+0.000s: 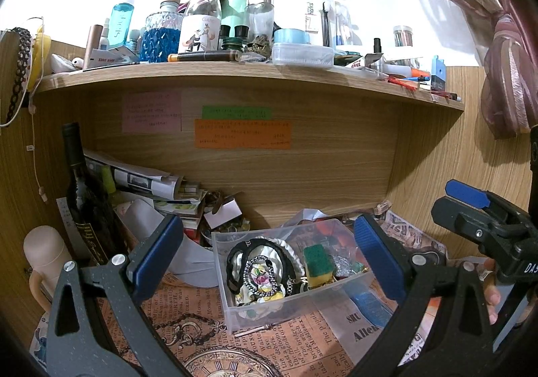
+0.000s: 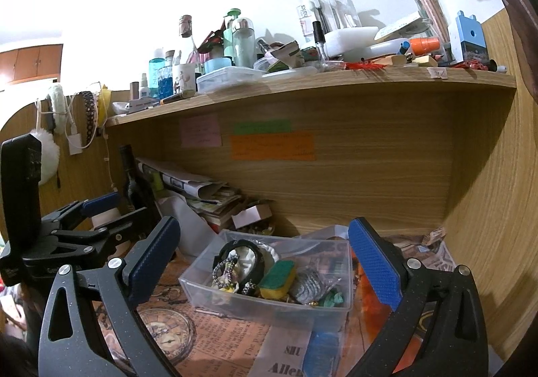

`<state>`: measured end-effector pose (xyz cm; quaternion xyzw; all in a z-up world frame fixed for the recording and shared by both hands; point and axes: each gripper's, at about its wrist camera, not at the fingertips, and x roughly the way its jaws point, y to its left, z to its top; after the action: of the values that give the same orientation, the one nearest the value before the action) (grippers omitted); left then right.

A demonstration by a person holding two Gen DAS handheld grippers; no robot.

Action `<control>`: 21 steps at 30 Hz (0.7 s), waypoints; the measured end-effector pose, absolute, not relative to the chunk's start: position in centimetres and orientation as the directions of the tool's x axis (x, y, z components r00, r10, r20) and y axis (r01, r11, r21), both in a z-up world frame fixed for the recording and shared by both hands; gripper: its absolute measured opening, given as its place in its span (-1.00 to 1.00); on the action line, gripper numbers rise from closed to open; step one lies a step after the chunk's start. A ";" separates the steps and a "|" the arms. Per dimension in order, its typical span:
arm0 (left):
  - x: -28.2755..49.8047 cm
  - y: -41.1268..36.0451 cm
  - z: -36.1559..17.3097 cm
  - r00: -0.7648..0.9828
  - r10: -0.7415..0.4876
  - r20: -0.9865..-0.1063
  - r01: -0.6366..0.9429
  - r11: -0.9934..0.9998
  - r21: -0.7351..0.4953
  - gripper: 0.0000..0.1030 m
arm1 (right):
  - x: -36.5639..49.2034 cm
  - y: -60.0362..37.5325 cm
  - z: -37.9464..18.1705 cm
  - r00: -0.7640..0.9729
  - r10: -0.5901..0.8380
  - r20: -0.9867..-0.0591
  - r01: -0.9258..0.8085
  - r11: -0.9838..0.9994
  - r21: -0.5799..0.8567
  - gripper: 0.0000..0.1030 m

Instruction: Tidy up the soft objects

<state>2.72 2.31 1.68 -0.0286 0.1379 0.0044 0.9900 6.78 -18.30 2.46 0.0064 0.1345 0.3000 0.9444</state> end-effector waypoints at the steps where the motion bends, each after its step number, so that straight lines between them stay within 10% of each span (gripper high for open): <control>1: 2.7 2.3 1.7 0.962 0.002 -0.273 -0.018 0.998 -0.055 1.00 | 6.8 -18.3 2.5 0.783 0.569 -0.250 -0.566 0.819 0.093 0.95; 21: 2.9 2.4 1.5 0.960 -0.010 -0.281 -0.007 0.998 -0.060 1.00 | 6.9 -18.0 2.5 0.774 0.580 -0.252 -0.579 0.811 0.090 0.96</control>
<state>2.86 2.42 1.55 -0.0302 0.1420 -0.0008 0.9894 6.93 -18.01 2.46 0.0035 0.1351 0.3076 0.9419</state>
